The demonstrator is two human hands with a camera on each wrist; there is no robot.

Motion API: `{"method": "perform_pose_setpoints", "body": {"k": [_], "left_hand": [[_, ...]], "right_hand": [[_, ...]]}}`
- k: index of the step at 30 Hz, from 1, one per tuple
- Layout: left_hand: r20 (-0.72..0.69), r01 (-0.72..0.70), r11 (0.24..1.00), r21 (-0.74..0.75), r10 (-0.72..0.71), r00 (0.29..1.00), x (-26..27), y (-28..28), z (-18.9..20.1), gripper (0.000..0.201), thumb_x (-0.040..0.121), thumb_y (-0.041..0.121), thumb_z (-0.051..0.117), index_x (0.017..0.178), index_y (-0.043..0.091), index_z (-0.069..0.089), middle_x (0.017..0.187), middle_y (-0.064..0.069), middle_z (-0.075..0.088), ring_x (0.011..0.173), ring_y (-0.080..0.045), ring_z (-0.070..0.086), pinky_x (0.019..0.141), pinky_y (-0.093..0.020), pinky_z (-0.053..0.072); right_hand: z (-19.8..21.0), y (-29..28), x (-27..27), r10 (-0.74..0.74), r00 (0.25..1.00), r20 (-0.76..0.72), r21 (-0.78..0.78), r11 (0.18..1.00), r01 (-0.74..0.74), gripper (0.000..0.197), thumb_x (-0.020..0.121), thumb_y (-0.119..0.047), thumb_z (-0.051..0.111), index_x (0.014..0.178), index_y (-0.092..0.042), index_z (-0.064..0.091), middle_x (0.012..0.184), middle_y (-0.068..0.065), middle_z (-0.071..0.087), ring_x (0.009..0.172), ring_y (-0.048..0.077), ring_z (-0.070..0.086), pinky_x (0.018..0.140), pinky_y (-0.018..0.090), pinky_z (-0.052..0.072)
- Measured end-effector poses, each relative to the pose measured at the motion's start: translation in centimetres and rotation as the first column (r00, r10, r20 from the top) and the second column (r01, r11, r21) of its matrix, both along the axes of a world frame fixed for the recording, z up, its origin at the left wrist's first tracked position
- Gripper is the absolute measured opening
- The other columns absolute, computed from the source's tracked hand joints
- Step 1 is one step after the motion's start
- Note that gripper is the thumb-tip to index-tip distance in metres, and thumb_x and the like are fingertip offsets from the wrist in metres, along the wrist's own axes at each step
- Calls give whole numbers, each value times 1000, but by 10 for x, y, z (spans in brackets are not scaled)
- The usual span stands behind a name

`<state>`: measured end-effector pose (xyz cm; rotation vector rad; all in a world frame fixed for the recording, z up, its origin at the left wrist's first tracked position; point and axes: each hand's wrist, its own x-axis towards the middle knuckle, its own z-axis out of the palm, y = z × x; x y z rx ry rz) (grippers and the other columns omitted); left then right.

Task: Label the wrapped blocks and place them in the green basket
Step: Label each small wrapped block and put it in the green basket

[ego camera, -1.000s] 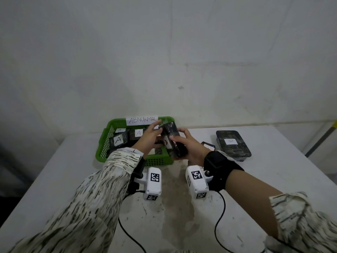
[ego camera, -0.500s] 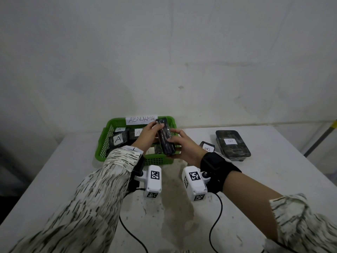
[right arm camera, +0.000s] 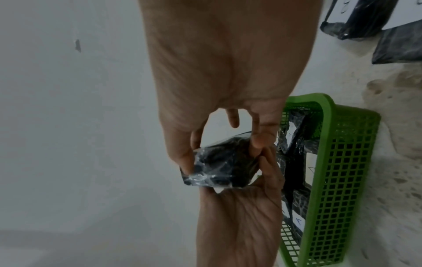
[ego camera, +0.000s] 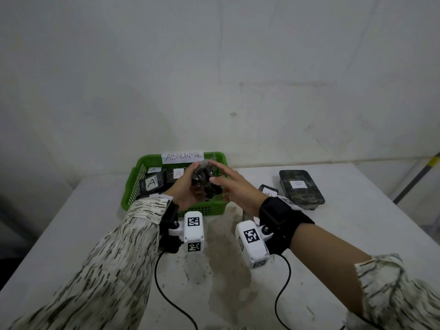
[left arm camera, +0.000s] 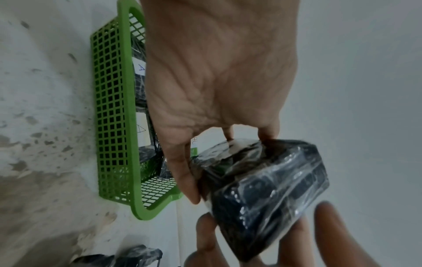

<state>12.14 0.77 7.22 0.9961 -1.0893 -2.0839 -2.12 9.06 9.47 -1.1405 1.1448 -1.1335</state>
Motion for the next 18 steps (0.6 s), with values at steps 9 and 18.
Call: {"method": "perform_pose_setpoints", "body": {"k": [9, 18], "left_hand": [[-7, 25, 1000, 15, -25, 1000, -1, 4, 3, 57, 93, 55, 40, 136, 18, 45, 133, -21, 52, 113, -32, 59, 72, -35, 57], [-100, -105, 994, 30, 108, 989, 1, 3, 5, 51, 92, 28, 55, 138, 13, 36, 133, -26, 48, 103, -37, 61, 64, -44, 58]], "right_hand": [[-4, -5, 4, -200, 979, -44, -64, 978, 197, 30, 90, -25, 63, 118, -36, 63, 104, 0, 68, 95, 19, 67, 57, 25, 49], [-12, -3, -6, -131, 991, -1, -6, 991, 131, 52, 85, 10, 48, 126, -21, 57, 118, 9, 60, 104, 25, 59, 80, 33, 53]]}}
